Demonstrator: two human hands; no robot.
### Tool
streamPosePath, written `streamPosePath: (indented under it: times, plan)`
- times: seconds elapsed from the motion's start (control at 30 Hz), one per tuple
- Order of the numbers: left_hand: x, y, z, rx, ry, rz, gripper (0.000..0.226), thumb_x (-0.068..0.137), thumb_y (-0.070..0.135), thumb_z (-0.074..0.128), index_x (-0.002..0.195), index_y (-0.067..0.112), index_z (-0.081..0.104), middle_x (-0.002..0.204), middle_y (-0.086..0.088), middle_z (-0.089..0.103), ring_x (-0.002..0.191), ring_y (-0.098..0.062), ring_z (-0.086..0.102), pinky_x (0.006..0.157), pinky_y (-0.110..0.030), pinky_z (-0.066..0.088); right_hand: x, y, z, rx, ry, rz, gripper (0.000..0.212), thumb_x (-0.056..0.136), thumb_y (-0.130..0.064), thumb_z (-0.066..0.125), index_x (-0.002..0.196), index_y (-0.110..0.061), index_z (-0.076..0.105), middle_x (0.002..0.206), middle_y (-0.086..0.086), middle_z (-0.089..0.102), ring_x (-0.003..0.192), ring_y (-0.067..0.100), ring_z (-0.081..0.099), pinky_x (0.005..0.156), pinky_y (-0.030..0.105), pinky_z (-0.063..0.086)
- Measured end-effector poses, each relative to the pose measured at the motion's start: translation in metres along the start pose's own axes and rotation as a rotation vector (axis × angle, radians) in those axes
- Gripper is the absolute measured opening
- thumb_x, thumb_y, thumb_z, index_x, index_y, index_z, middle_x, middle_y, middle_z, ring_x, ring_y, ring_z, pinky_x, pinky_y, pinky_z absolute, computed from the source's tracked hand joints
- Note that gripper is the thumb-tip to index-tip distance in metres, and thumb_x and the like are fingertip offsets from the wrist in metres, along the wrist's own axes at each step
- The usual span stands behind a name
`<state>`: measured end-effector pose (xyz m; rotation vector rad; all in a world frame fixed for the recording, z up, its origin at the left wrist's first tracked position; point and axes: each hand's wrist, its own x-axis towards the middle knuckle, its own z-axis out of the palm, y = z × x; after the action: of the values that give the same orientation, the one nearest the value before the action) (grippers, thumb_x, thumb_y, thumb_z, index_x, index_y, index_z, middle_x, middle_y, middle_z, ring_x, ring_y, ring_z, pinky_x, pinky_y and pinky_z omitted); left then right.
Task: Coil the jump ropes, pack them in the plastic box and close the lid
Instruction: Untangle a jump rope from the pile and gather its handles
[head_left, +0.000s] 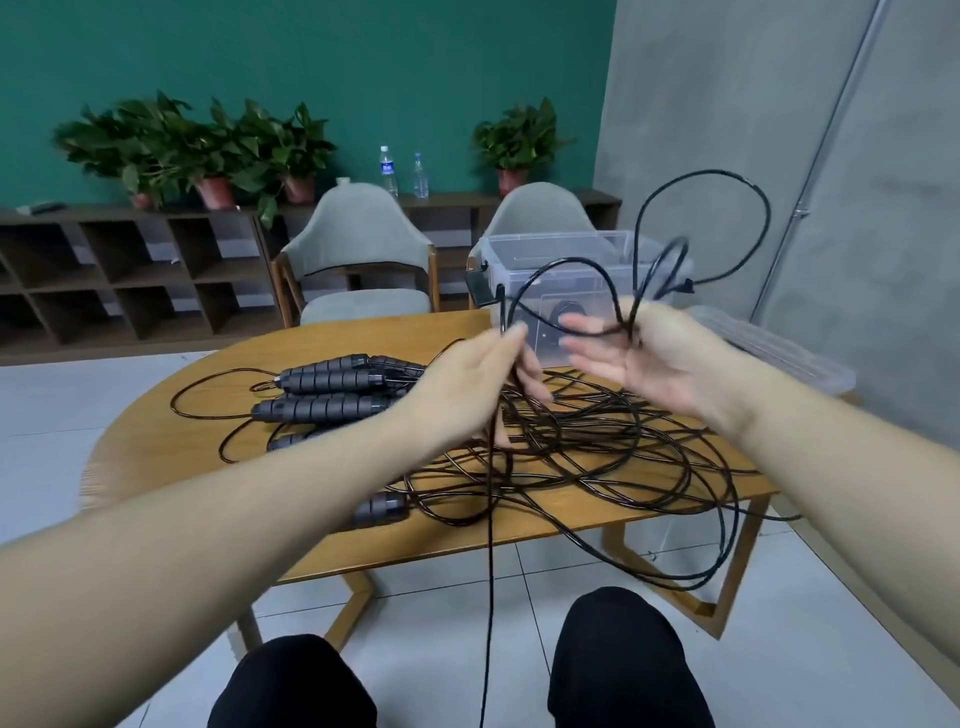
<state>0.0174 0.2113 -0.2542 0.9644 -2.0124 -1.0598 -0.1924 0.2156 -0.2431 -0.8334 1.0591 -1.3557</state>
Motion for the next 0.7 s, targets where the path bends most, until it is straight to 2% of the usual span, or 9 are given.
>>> streamPosePath:
  times: [0.07, 0.17, 0.23, 0.3, 0.33, 0.4, 0.5, 0.6, 0.7]
  plan:
    - [0.015, 0.009, -0.009, -0.009, 0.125, 0.027, 0.047, 0.109, 0.046, 0.026, 0.087, 0.016, 0.055, 0.088, -0.004, 0.076, 0.038, -0.017, 0.049, 0.045, -0.026, 0.038, -0.003, 0.02, -0.006, -0.093, -0.091, 0.062, 0.03, 0.102, -0.01, 0.042, 0.129, -0.005, 0.054, 0.117, 0.009, 0.073, 0.112, 0.026, 0.069, 0.091, 0.038, 0.058]
    - [0.035, 0.025, -0.013, -0.231, 0.224, -0.034, 0.045, 0.109, 0.045, 0.029, 0.08, 0.017, 0.05, 0.07, 0.001, 0.066, 0.035, -0.014, 0.036, 0.039, -0.023, 0.029, -0.009, 0.043, 0.003, -0.089, -0.225, 0.049, 0.038, 0.101, -0.016, 0.049, 0.138, -0.006, 0.047, 0.13, 0.001, 0.067, 0.119, 0.023, 0.065, 0.099, 0.045, 0.053]
    - [0.047, 0.039, -0.011, -0.329, 0.257, -0.081, 0.043, 0.108, 0.044, 0.032, 0.079, 0.018, 0.049, 0.063, 0.004, 0.058, 0.035, -0.011, 0.033, 0.039, -0.021, 0.026, -0.015, 0.053, 0.019, -0.096, -0.275, 0.006, 0.025, 0.095, -0.024, 0.058, 0.118, -0.015, 0.052, 0.129, -0.008, 0.067, 0.118, 0.019, 0.065, 0.108, 0.052, 0.043]
    - [0.055, 0.05, -0.008, -0.406, 0.262, -0.152, 0.042, 0.108, 0.046, 0.034, 0.078, 0.019, 0.049, 0.058, 0.006, 0.054, 0.036, -0.01, 0.03, 0.038, -0.017, 0.025, -0.021, 0.058, 0.038, -0.052, -0.34, -0.039, 0.015, 0.09, -0.024, 0.062, 0.096, -0.023, 0.049, 0.125, -0.005, 0.068, 0.117, 0.023, 0.066, 0.111, 0.055, 0.036]
    - [0.059, 0.054, -0.006, -0.461, 0.255, -0.206, 0.042, 0.107, 0.048, 0.036, 0.077, 0.021, 0.049, 0.056, 0.007, 0.052, 0.036, -0.01, 0.029, 0.037, -0.015, 0.026, -0.023, 0.059, 0.047, -0.016, -0.373, -0.06, 0.013, 0.093, -0.02, 0.061, 0.092, -0.023, 0.048, 0.123, 0.001, 0.067, 0.118, 0.029, 0.065, 0.11, 0.057, 0.037]
    - [0.064, 0.061, -0.004, -0.533, 0.242, -0.293, 0.042, 0.105, 0.05, 0.041, 0.076, 0.022, 0.05, 0.056, 0.007, 0.054, 0.039, -0.01, 0.034, 0.043, -0.015, 0.034, -0.022, 0.063, 0.062, 0.041, -0.399, -0.091, 0.007, 0.099, -0.009, 0.053, 0.102, -0.016, 0.052, 0.116, 0.007, 0.068, 0.114, 0.038, 0.064, 0.104, 0.057, 0.044]
    - [0.069, 0.062, -0.003, -0.414, 0.232, -0.319, 0.042, 0.104, 0.05, 0.044, 0.074, 0.022, 0.055, 0.054, 0.007, 0.061, 0.049, -0.013, 0.044, 0.054, -0.022, 0.042, -0.02, 0.064, 0.076, 0.033, -0.326, -0.134, 0.017, 0.098, -0.003, 0.054, 0.112, -0.012, 0.057, 0.105, 0.007, 0.07, 0.094, 0.033, 0.071, 0.086, 0.046, 0.06]
    - [0.068, 0.062, -0.008, -0.46, 0.125, -0.336, 0.041, 0.107, 0.044, 0.042, 0.081, 0.017, 0.059, 0.072, 0.0, 0.067, 0.038, -0.008, 0.047, 0.042, -0.016, 0.042, -0.016, 0.065, 0.078, 0.014, -0.269, -0.149, 0.017, 0.1, -0.004, 0.054, 0.115, -0.01, 0.058, 0.106, 0.008, 0.073, 0.084, 0.033, 0.074, 0.075, 0.04, 0.062]
    - [0.064, 0.058, -0.023, -0.473, 0.023, -0.369, 0.045, 0.107, 0.044, 0.04, 0.1, 0.01, 0.069, 0.1, -0.007, 0.071, 0.054, -0.012, 0.068, 0.055, -0.024, 0.06, -0.009, 0.065, 0.071, 0.061, -0.172, -0.157, 0.019, 0.099, -0.002, 0.053, 0.117, -0.006, 0.057, 0.099, 0.009, 0.075, 0.09, 0.038, 0.072, 0.077, 0.042, 0.062]
